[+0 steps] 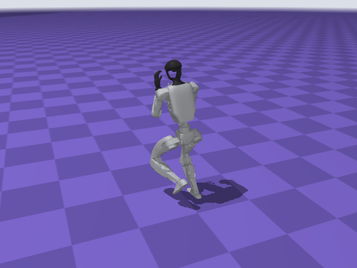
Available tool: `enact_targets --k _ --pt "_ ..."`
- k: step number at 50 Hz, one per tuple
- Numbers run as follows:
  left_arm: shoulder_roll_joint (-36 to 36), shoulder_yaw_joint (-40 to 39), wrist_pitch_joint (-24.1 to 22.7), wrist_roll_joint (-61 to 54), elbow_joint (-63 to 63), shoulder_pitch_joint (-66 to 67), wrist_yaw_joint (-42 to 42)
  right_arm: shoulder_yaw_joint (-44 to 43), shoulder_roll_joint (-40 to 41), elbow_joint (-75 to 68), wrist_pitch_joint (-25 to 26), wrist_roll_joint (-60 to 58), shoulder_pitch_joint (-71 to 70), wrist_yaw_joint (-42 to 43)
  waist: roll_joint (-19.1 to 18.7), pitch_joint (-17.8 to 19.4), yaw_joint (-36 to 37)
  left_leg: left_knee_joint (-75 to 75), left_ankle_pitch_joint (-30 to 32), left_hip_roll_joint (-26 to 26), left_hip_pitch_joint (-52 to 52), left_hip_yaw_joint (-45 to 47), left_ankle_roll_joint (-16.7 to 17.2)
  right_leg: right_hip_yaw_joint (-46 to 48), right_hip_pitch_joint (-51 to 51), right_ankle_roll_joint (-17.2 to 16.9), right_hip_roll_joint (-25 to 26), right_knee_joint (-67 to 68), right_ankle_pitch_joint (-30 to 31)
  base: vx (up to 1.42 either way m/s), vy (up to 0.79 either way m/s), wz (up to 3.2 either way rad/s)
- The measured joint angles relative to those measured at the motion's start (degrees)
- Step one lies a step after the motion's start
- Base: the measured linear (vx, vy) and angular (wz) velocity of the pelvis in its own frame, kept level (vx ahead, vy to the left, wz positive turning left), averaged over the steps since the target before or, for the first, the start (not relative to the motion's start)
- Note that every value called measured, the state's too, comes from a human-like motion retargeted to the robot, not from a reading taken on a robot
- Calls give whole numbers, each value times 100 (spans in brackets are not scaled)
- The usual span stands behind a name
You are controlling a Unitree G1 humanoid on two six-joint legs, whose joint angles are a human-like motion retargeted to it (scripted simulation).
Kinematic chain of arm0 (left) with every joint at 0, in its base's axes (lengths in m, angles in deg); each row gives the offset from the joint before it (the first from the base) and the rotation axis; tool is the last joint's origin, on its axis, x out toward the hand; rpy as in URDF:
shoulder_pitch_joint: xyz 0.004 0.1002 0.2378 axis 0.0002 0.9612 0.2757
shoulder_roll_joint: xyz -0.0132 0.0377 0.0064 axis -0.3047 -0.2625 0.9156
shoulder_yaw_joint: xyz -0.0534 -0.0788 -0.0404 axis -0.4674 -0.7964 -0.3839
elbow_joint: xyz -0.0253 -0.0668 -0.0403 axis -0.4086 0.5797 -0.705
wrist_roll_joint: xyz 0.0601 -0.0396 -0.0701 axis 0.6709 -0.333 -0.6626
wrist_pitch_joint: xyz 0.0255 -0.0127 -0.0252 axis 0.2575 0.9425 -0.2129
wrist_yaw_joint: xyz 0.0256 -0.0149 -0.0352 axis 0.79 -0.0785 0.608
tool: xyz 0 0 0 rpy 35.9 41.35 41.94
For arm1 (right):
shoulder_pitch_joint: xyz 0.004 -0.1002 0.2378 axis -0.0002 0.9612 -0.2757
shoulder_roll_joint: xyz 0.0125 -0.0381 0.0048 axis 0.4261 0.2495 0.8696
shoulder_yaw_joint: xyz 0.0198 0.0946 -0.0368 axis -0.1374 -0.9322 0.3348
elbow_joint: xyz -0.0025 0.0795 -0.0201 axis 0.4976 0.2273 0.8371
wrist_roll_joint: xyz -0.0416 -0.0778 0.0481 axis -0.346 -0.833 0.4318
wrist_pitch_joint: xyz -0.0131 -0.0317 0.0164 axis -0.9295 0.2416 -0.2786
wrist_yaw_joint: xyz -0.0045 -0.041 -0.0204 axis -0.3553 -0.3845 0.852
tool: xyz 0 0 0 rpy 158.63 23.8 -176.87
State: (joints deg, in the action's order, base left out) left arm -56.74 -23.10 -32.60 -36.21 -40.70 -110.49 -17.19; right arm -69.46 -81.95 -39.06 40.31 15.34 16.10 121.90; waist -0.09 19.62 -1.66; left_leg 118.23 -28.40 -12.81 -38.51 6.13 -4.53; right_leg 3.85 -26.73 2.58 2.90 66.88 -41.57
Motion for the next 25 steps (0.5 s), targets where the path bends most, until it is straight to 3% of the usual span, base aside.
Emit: enact_targets --k 4,8,12,15,18,22,25 --pt "149 89 152 -12 211 -20 155 210 125 -134 94 128 205 210 129 222 -28 -190 29 90 -816 126 136 46 -142 -114 -371 53 85 8 8 6" --pt "114 405 277 14 440 -297 887 660 61 -256 77 338 482 330 83 144 -61 -2700 -221 202 -766 283 320 170 -463 -395 -700 -27 340 18 11 -32" --pt "167 584 252 314 664 -648 1536 889 -145 -441 -6 178 585 387 56 -18 -294 -4850 -708 764 -341 397 305 181 -1039 -387 -1142 662 48 18 9 -13" --pt "225 571 186 541 742 -618 1762 869 -175 -586 -4 11 678 378 114 -79 -422 -5035 -1023 974 -176 550 48 240 -1278 -202 -1498 1529 -54 12 10 -3" --pt "309 526 117 641 773 -411 1792 757 -139 -712 65 -176 688 383 222 -72 -434 -4747 -1296 1151 -129 575 -131 108 -1197 -84 -1456 1734 -452 9 10 3" --pt "327 331 12 695 790 -83 1526 578 -154 -1033 232 -398 356 346 103 30 -89 -4223 -1409 914 -189 552 -60 91 -874 202 -1178 1133 -843 6 14 -37" --pt "238 97 38 772 858 249 1291 486 -339 -1364 250 -506 146 280 -27 67 154 -4112 -1256 703 -195 507 135 128 -651 154 -1041 823 -843 14 14 -23"
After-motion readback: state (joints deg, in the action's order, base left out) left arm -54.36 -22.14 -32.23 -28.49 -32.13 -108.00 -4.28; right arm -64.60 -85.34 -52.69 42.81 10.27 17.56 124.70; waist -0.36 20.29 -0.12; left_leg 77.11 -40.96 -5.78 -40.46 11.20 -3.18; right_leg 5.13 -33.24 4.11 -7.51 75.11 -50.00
